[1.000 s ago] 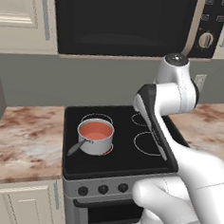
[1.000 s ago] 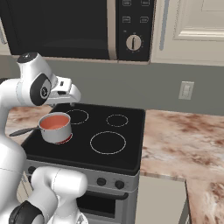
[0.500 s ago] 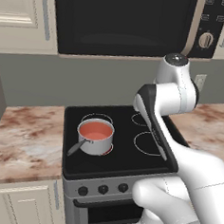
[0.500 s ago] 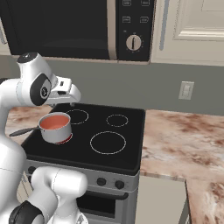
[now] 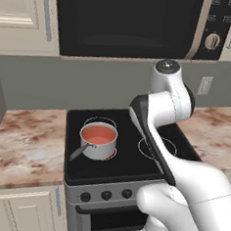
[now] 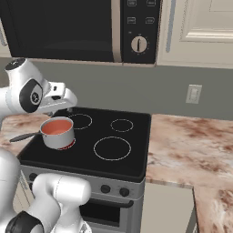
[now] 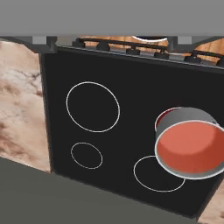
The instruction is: Wait until the marinara sauce is simmered to a deep red color and then turn off the stove.
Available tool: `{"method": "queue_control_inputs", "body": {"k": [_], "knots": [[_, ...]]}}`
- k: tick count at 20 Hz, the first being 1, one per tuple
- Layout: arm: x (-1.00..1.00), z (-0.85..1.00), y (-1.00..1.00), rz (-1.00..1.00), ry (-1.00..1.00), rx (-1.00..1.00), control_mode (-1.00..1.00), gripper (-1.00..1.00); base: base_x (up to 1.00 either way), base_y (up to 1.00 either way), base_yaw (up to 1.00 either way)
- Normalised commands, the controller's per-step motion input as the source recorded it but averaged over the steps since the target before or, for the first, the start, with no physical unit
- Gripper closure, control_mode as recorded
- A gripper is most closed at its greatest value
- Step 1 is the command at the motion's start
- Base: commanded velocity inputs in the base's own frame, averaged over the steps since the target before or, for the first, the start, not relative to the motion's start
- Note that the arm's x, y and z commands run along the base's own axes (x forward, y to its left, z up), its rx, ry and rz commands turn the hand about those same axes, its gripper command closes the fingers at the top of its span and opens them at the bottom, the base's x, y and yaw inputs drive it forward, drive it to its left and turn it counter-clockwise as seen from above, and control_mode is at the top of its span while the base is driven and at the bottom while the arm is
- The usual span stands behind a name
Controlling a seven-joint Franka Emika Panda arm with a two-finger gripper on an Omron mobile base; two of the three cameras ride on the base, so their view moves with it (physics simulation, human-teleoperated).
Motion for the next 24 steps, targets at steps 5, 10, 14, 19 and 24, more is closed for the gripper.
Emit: {"method": "queue_control_inputs", "body": {"k": [5,10,14,19,24], "knots": [[-0.29,-0.29,0.31,0.14,-0.01,-0.19,-1.00,-1.00,0.00,0.00,0.00],[-0.33,-0.27,0.33,0.15,-0.04,-0.18,-1.00,-1.00,0.00,0.00,0.00],[-0.35,-0.24,0.31,0.17,-0.04,-0.18,-1.00,-1.00,0.00,0.00,0.00],[-0.35,-0.26,0.31,0.19,-0.04,-0.19,-1.00,-1.00,0.00,0.00,0.00],[-0.29,-0.33,0.25,0.20,-0.02,-0.18,-1.00,-1.00,0.00,0.00,0.00]]}}
